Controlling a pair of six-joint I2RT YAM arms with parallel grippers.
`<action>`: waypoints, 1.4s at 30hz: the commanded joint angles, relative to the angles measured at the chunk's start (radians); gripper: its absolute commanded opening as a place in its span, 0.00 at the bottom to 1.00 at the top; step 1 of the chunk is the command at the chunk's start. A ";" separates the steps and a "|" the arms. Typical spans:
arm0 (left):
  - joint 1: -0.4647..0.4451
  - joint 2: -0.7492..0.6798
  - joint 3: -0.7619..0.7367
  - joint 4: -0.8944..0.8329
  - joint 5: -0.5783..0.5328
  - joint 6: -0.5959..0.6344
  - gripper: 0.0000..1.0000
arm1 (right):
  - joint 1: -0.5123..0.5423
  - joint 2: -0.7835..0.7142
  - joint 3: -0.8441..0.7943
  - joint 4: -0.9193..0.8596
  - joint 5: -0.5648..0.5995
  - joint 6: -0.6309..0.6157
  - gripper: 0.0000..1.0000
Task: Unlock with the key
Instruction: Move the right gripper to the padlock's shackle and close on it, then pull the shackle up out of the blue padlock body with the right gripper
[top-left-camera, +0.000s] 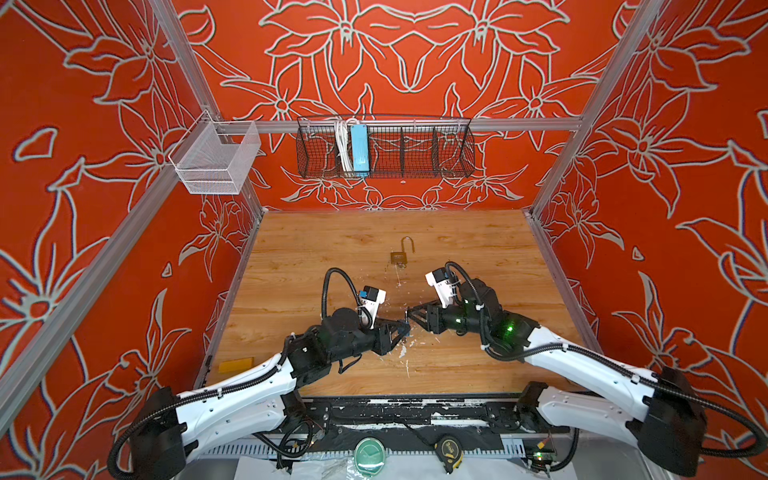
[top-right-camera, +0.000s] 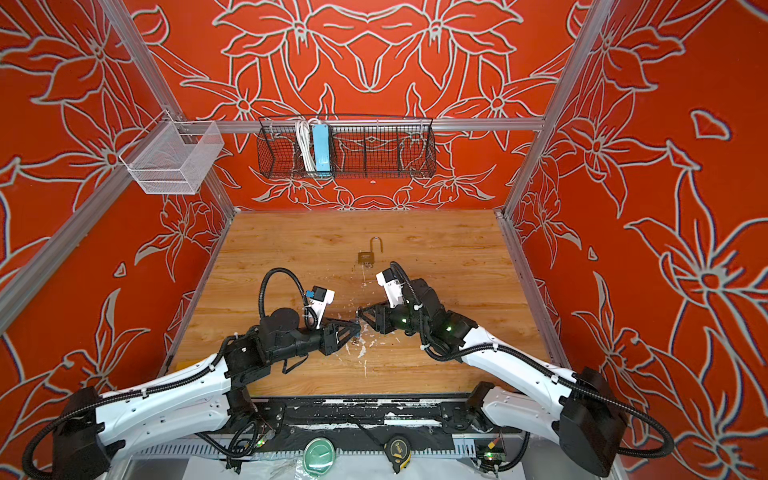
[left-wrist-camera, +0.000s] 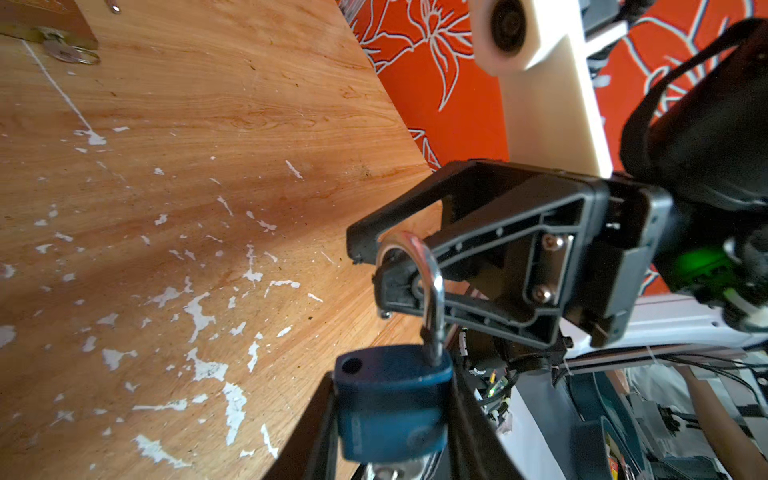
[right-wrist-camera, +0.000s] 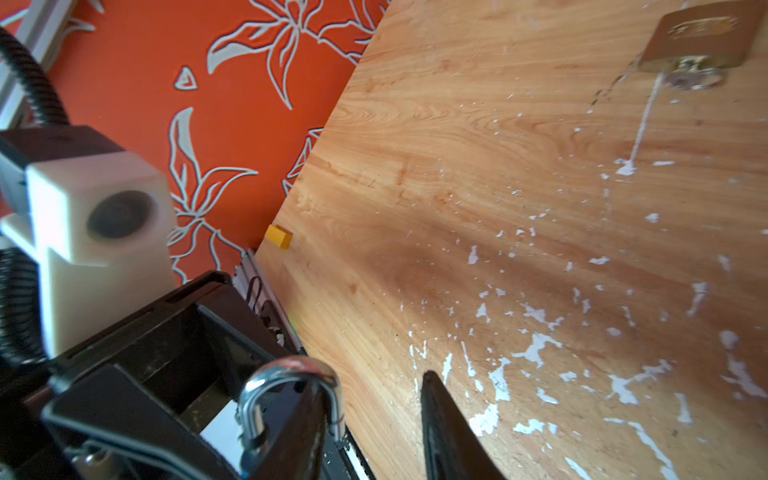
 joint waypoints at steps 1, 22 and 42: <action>-0.003 0.016 0.071 -0.050 -0.051 0.033 0.00 | -0.002 -0.011 0.013 -0.100 0.111 -0.013 0.39; -0.006 0.176 0.226 -0.274 -0.141 0.161 0.00 | -0.021 -0.198 -0.165 0.147 0.072 0.036 0.58; -0.005 0.105 0.185 -0.199 0.035 0.264 0.00 | -0.071 -0.087 -0.208 0.479 -0.282 0.018 0.67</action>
